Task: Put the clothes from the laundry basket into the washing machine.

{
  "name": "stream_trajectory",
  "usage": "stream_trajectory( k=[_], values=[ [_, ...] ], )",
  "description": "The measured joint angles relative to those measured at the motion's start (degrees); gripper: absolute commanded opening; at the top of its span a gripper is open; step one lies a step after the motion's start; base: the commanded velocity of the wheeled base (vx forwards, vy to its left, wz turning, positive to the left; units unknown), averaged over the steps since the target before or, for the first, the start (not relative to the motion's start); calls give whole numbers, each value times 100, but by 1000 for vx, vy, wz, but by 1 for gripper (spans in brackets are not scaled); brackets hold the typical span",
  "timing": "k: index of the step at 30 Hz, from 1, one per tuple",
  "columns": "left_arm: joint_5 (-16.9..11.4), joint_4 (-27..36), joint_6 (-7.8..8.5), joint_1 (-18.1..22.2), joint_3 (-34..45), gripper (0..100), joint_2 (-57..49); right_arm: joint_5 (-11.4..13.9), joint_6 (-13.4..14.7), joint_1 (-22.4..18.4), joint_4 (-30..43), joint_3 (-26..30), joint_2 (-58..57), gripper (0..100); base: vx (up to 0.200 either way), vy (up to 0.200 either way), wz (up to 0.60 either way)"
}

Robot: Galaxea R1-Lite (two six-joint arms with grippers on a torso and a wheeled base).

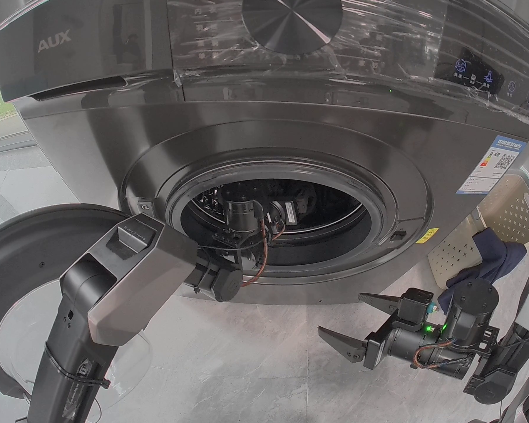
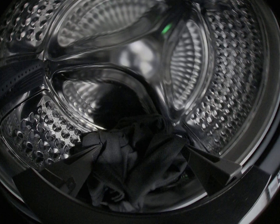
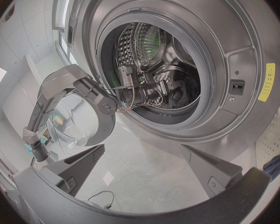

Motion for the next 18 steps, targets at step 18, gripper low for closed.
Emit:
stream_trajectory(
  k=[18],
  values=[
    [-506, -1625, 1036, -588, 3526, 100, -1182, -7, 0, 18, 5, 77, -24, 100, 0, 0, 0]
  ],
)
